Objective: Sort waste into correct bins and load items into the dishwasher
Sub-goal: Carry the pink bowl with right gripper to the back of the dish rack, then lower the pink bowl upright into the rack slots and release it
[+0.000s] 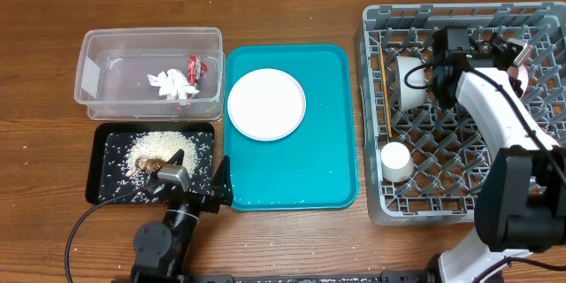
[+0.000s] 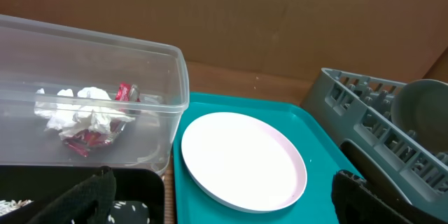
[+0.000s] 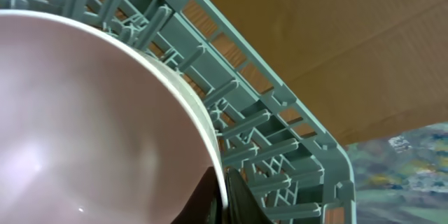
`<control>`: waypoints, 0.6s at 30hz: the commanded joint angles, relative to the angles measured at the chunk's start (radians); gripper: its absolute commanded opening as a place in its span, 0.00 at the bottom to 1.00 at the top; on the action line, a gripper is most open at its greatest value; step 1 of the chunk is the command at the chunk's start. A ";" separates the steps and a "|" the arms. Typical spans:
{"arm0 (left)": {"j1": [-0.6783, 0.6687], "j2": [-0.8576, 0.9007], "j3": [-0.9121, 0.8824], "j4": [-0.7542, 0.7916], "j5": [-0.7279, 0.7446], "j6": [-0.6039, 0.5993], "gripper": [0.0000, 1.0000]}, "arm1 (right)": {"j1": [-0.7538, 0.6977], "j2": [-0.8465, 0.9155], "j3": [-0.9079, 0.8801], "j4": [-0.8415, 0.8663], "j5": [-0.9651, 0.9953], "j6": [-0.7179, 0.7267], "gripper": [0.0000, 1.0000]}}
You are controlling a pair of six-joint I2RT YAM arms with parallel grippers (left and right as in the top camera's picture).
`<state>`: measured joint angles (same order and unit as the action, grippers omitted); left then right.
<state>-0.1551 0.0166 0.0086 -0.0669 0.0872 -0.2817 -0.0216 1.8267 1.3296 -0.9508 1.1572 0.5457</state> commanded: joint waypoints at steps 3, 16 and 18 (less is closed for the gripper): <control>0.005 -0.011 -0.004 0.000 0.014 -0.003 1.00 | -0.040 0.018 0.013 0.000 0.019 -0.026 0.04; 0.005 -0.011 -0.004 0.000 0.014 -0.003 1.00 | -0.049 -0.002 0.040 0.030 0.089 -0.037 0.04; 0.005 -0.011 -0.004 0.000 0.014 -0.003 1.00 | -0.055 -0.002 0.053 0.035 0.092 -0.060 0.04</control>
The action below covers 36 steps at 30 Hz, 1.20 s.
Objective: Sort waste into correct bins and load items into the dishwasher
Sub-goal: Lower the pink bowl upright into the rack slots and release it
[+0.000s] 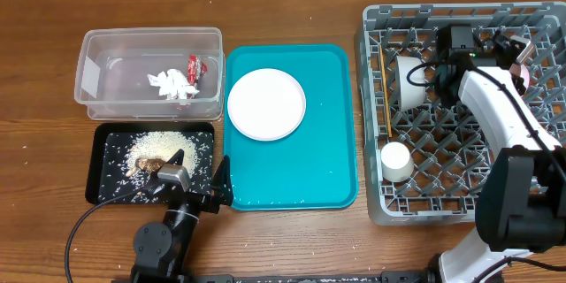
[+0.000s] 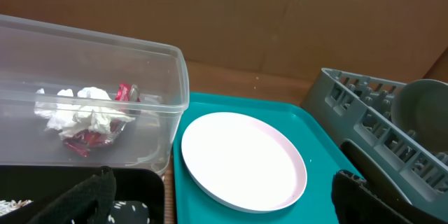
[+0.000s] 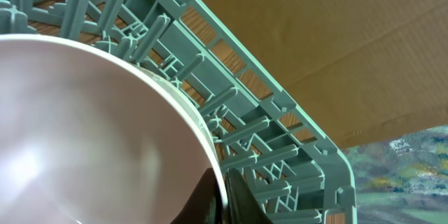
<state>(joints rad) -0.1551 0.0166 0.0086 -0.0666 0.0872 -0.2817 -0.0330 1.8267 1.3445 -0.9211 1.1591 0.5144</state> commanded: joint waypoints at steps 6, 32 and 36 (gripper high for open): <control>0.005 -0.011 -0.004 -0.001 0.014 -0.003 1.00 | -0.049 -0.002 0.055 0.016 0.105 -0.082 0.04; 0.005 -0.011 -0.004 -0.001 0.014 -0.003 1.00 | 0.113 -0.001 0.003 0.006 0.003 -0.126 0.05; 0.005 -0.011 -0.004 -0.001 0.014 -0.003 1.00 | 0.117 -0.002 0.003 0.004 0.053 -0.126 0.04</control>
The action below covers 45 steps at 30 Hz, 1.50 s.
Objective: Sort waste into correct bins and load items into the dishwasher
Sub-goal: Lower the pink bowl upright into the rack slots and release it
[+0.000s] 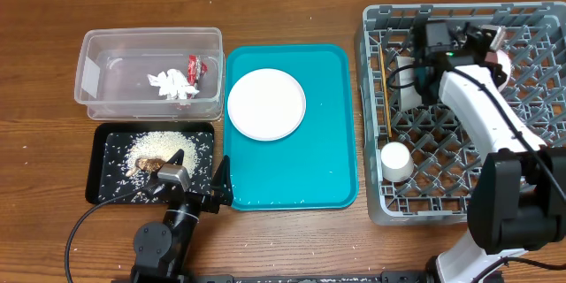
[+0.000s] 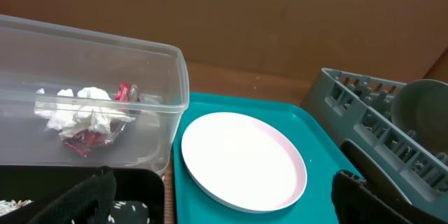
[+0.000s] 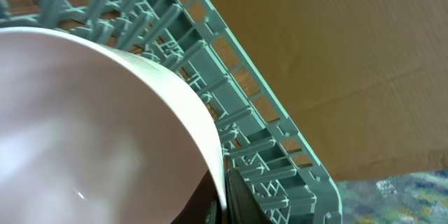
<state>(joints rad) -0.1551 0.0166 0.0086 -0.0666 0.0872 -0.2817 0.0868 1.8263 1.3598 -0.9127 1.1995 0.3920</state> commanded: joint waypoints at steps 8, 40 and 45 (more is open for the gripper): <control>0.005 -0.011 -0.004 -0.001 0.014 -0.003 1.00 | -0.037 -0.001 -0.011 -0.001 0.143 -0.004 0.04; 0.005 -0.011 -0.004 -0.001 0.014 -0.003 1.00 | 0.036 0.045 -0.013 -0.038 0.063 -0.012 0.05; 0.005 -0.011 -0.004 -0.001 0.014 -0.003 1.00 | 0.058 0.045 -0.012 -0.063 0.063 -0.011 0.10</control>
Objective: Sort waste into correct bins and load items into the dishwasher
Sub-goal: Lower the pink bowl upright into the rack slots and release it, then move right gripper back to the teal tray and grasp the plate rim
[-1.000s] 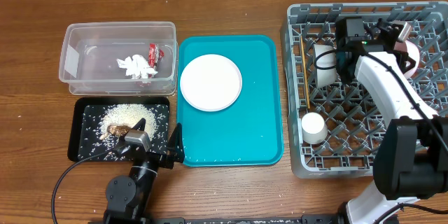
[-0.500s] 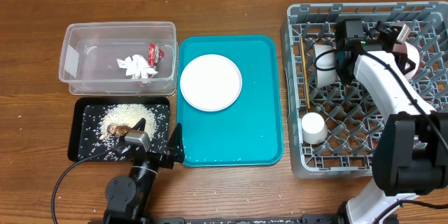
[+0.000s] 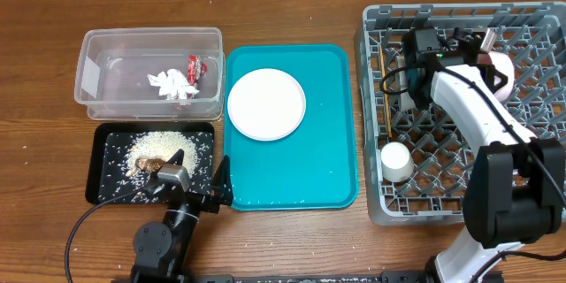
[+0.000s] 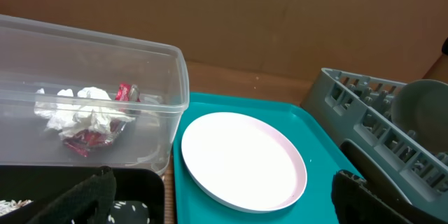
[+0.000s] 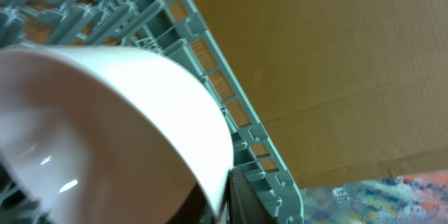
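Note:
My right gripper (image 5: 225, 199) is shut on the rim of a pale pink bowl (image 5: 105, 133), holding it tilted above the back of the grey dish rack (image 3: 531, 155). From overhead the bowl (image 3: 498, 74) shows just beside the right arm. A white plate (image 3: 266, 103) lies on the teal tray (image 3: 292, 181), and it is also visible in the left wrist view as the plate (image 4: 243, 159). My left gripper (image 4: 224, 206) rests open at the table's front edge, with nothing between its fingers (image 4: 84, 194).
A clear bin (image 3: 106, 75) holds crumpled wrappers. A black tray (image 3: 110, 181) carries rice and food scraps. In the rack stand a white cup (image 3: 395, 159), a wooden stick (image 3: 386, 106) and a grey bowl (image 4: 420, 108).
My right arm has shifted a little to the left over the rack. The pink bowl in it has tipped further, showing more of its outside. The left arm has not moved.
My right gripper held the pink bowl by its rim over the rack's far right side. It then stood further left along the rack's back, and now the bowl is near the rack's back middle, tilted more. The left gripper stayed open and still.

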`<control>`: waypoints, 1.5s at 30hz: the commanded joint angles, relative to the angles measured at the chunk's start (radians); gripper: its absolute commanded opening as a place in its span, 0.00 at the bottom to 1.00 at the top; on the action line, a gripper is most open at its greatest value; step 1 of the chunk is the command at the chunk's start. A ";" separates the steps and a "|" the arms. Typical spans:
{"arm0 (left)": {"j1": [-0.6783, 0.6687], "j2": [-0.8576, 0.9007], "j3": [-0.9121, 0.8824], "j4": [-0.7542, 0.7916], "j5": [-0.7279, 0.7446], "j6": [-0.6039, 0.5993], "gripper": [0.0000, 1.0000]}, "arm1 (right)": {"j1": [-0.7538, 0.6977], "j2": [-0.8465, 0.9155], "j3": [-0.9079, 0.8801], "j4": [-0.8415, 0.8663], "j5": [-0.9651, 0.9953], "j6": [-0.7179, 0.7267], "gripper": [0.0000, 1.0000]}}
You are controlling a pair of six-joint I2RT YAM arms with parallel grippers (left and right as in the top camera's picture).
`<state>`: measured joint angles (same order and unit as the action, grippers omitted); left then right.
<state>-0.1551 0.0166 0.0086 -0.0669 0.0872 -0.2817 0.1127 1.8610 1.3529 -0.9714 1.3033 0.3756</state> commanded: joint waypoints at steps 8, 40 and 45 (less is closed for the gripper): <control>0.005 -0.011 -0.004 0.000 0.014 -0.003 1.00 | 0.064 -0.055 0.066 -0.007 -0.108 0.017 0.46; 0.005 -0.011 -0.004 0.000 0.014 -0.003 1.00 | 0.538 0.069 0.217 0.015 -1.156 0.150 0.50; 0.005 -0.011 -0.004 0.000 0.014 -0.003 1.00 | 0.482 0.187 0.217 0.127 -1.204 0.254 0.50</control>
<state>-0.1551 0.0166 0.0086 -0.0666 0.0872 -0.2817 0.6315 2.0190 1.5650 -0.8722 0.0891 0.5365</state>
